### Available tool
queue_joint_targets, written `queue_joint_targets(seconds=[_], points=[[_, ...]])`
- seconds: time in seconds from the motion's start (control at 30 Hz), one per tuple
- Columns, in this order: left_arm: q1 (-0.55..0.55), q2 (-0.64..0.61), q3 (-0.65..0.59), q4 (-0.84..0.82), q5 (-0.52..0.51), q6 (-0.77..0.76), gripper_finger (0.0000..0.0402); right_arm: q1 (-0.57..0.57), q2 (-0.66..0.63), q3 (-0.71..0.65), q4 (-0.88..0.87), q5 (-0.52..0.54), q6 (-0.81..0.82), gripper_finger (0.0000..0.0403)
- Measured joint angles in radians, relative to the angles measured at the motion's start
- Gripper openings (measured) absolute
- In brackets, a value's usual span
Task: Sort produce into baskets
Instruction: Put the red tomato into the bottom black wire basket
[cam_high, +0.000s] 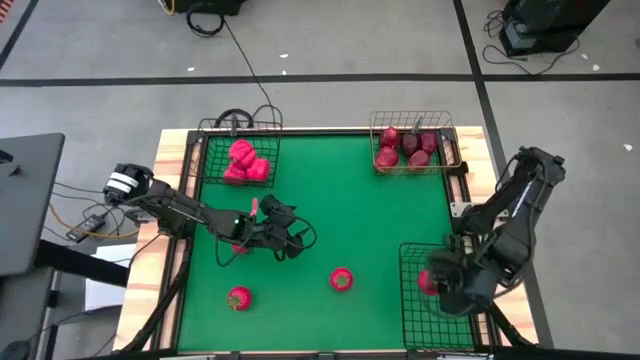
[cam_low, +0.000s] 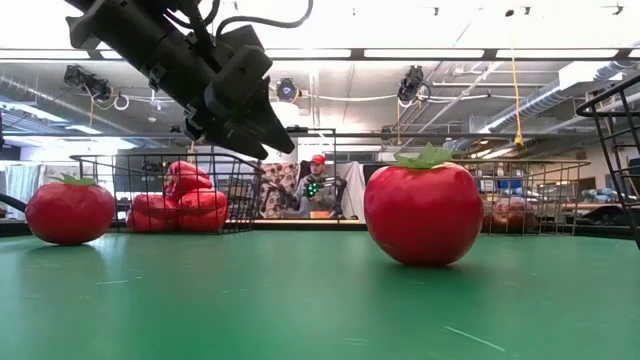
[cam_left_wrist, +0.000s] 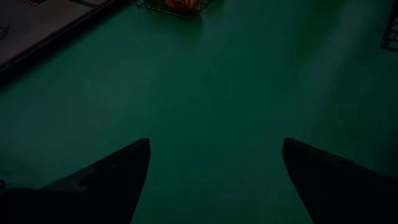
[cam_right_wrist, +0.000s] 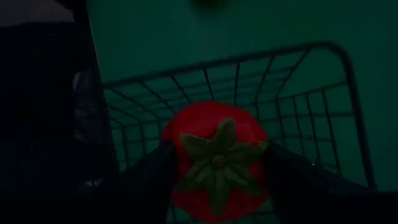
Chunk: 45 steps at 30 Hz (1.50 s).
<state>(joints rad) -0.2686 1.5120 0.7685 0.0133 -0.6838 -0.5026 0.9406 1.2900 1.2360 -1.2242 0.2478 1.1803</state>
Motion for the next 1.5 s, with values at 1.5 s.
queue_joint_targets(seconds=[1.5], points=[[-0.074,0.0,0.0,0.311,0.166,0.099,0.0371,0.041,0.001,-0.217,0.135,0.251,0.022,0.0327]])
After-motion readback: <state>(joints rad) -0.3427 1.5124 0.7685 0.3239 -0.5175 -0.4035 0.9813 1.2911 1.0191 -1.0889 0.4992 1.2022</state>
